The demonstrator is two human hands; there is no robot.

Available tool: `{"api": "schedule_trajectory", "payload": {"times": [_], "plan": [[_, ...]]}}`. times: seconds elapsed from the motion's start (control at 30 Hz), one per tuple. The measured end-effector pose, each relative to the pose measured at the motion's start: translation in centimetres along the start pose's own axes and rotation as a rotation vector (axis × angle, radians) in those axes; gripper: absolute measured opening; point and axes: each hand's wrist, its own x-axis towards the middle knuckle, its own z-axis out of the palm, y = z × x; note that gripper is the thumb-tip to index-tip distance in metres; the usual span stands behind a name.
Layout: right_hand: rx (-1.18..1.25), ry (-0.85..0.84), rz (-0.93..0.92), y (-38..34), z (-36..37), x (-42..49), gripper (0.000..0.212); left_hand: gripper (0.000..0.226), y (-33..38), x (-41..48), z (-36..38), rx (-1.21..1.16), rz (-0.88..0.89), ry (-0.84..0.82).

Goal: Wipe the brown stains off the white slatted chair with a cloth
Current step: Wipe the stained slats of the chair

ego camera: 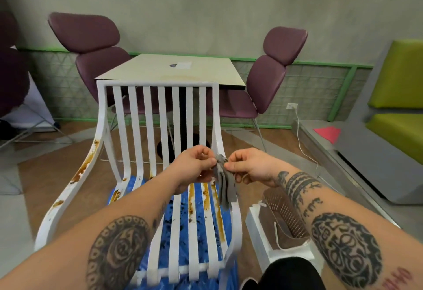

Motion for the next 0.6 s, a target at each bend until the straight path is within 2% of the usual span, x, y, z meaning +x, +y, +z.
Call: {"api": "schedule_trajectory", "payload": {"times": [0.1,0.17,0.23,0.27,0.4,0.47,0.6], "plan": [[0.091,0.029,-0.032,-1.4,1.1,0.6,0.015,0.01,0.5,-0.3,-0.2,-0.178,-0.012,0.036],[0.138,0.053,-0.038,-2.2,1.6,0.9,0.017,0.025,0.4,-0.4,-0.5,-0.264,-0.049,0.041],[0.186,0.082,-0.046,-3.0,2.2,1.2,0.018,0.043,-0.1,-0.4,-0.8,-0.242,-0.096,0.026],[0.213,0.106,-0.049,-3.5,2.5,1.2,0.02,0.045,-0.2,-0.6,-0.9,-0.195,-0.106,0.026],[0.378,0.225,-0.024,-5.0,2.5,1.4,0.022,0.03,-0.9,-1.0,-1.7,-0.106,-0.061,0.084],[0.487,0.222,0.035,-5.1,2.1,1.3,0.019,0.03,-0.8,-1.1,-2.4,-0.194,-0.051,0.086],[0.63,0.148,0.098,-4.0,2.2,1.4,0.033,0.028,-0.2,-1.4,-3.1,-0.414,-0.052,0.081]]}}
